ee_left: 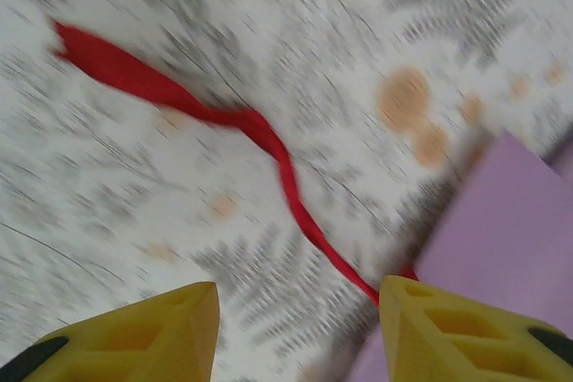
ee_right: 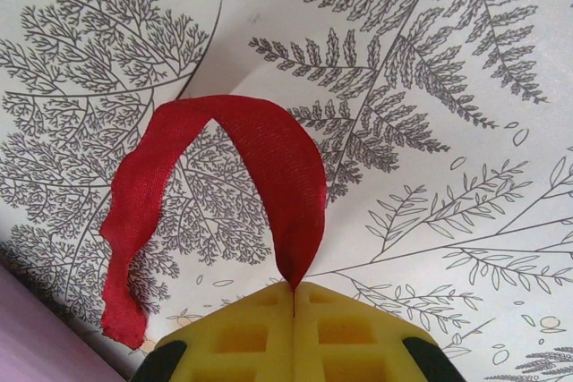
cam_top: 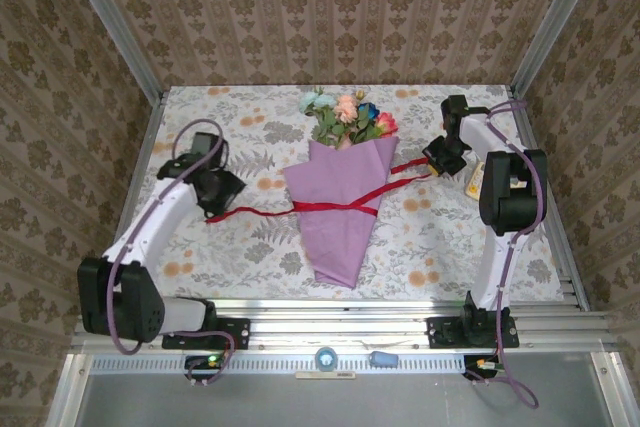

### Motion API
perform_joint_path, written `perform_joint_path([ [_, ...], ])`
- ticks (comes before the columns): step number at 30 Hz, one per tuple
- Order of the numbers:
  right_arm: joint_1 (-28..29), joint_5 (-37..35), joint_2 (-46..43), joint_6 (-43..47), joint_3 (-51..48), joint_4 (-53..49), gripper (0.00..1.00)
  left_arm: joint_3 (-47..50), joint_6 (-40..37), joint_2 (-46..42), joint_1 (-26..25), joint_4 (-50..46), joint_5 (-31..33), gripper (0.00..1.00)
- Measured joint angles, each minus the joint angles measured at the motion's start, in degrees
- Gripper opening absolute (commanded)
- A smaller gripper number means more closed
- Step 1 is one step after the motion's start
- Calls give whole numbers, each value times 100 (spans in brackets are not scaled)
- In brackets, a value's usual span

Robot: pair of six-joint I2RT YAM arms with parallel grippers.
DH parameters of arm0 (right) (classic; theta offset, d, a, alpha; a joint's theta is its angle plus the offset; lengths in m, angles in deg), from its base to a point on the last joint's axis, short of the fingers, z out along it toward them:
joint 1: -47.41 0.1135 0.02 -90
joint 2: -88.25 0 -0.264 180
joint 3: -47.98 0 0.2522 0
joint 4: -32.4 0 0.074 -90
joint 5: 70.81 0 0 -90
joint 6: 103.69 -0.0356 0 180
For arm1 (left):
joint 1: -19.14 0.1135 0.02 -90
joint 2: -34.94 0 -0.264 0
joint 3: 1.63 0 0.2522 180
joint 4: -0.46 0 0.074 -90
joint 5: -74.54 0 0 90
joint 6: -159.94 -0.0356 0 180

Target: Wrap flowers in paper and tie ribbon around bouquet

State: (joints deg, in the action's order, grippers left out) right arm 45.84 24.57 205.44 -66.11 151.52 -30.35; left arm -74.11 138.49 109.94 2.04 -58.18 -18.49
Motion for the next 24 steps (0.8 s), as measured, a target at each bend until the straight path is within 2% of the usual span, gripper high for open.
perform_joint_path([
  [5,0,46,-7,22,-57,2,0,293,1921,483,-1169,570,-68,48],
  [11,0,101,-42,90,-168,17,0,514,3722,1338,-1471,1327,-125,48],
  [14,0,109,-72,131,-240,26,0,511,4319,1690,-1471,1637,-155,47],
  [18,0,138,-101,136,-319,85,0,505,4699,2037,-1482,1928,-177,43],
  [22,0,177,-136,151,-391,111,0,496,4878,2151,-1499,1958,-238,27],
  [24,0,203,-175,151,-433,118,15,498,4916,2166,-1519,1886,-267,18],
])
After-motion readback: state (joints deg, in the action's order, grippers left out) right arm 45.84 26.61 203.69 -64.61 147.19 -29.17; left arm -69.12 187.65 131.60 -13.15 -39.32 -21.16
